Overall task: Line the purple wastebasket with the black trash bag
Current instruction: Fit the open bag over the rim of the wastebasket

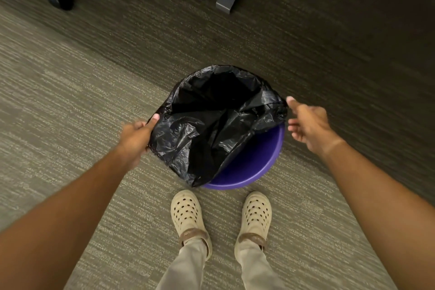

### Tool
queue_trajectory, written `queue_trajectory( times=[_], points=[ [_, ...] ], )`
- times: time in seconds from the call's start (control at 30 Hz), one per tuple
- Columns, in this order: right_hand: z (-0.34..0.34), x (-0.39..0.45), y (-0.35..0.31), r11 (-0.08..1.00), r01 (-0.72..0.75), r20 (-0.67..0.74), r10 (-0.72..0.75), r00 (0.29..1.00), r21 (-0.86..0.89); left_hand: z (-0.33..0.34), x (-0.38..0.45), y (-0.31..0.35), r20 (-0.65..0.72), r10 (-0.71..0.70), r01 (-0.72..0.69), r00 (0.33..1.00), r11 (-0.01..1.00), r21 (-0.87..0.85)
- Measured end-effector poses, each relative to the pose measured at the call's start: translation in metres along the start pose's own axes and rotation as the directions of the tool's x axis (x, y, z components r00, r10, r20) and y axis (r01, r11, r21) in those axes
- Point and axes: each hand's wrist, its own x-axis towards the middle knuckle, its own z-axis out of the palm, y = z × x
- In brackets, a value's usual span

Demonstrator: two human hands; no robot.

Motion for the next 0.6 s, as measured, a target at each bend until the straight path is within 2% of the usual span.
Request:
queue_trajectory(
  times=[0.13, 0.27, 0.4, 0.53, 0.6],
  points=[
    [0.018, -0.010, -0.011, 0.994, -0.022, 0.023, 0.024, 0.999, -0.109, 0.005, -0.021, -0.007, 0.012, -0.014, 0.014, 1.000, 1.000, -0.025],
    [0.020, -0.006, -0.011, 0.995, -0.017, -0.015, 0.016, 1.000, -0.098, 0.000, -0.032, -0.017, 0.092, 0.001, 0.002, 0.996, 1.000, -0.029],
    [0.001, 0.001, 0.011, 0.991, -0.047, -0.086, 0.037, 0.996, -0.125, -0.005, -0.032, -0.026, 0.013, -0.003, 0.003, 1.000, 1.000, 0.020],
    [-0.016, 0.002, 0.046, 0.971, -0.067, -0.180, 0.025, 0.983, -0.231, -0.009, -0.029, -0.035, -0.117, 0.048, -0.039, 0.992, 0.996, 0.076],
    [-0.015, -0.002, 0.057, 0.966, -0.051, -0.207, -0.002, 0.978, -0.252, -0.007, -0.029, -0.040, -0.111, 0.037, -0.027, 0.993, 0.996, 0.090]
  ],
)
